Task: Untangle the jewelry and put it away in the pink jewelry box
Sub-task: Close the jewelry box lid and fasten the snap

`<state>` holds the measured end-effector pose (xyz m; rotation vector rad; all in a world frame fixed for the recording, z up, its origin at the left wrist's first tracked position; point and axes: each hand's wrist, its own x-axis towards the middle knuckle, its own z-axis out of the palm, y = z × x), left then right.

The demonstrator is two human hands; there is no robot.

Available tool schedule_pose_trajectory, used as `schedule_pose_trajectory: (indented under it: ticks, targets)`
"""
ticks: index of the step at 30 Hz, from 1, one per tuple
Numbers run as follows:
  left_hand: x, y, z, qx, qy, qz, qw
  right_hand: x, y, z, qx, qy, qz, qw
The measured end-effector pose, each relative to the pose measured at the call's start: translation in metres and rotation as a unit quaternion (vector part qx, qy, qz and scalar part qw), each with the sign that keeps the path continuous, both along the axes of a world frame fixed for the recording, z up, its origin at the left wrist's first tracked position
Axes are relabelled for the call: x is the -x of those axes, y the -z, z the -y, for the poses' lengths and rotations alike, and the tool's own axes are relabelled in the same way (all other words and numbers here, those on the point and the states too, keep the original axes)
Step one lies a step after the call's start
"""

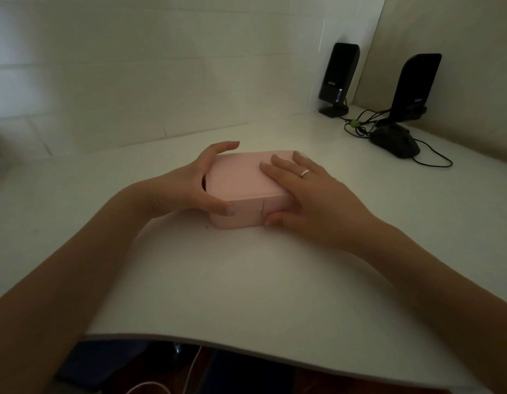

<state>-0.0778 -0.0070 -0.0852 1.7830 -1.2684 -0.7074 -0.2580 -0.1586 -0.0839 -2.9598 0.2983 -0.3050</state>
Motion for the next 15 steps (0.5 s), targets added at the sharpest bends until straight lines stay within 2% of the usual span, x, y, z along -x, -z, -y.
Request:
schedule_pose_trajectory:
  ticks: [2,4,5,7,8,11,15]
  targets:
    - [0.003,0.001,0.000,0.006,-0.012,-0.010,1.000,-0.003,-0.002,0.008,-0.095,-0.018,0.065,0.993]
    - [0.004,0.003,0.000,0.014,-0.034,-0.011,0.999,-0.007,-0.003,0.018,-0.217,-0.010,0.123,0.968]
    - [0.004,0.005,0.000,0.022,-0.046,-0.008,0.999,-0.008,-0.003,0.021,-0.308,0.013,0.146,0.940]
    - [0.004,0.008,0.003,0.038,-0.070,-0.008,0.997,-0.013,0.005,0.026,-0.473,0.087,0.187,0.856]
    - [0.004,0.010,0.004,0.042,-0.081,-0.006,0.996,-0.015,0.011,0.028,-0.494,0.125,0.193,0.838]
    - [0.005,0.013,0.007,0.052,-0.117,0.020,0.992,-0.019,0.021,0.022,-0.395,0.163,0.197,0.882]
    - [-0.003,0.013,0.005,0.061,-0.181,0.013,0.981,-0.041,0.022,0.017,-0.358,0.161,0.230,0.891]
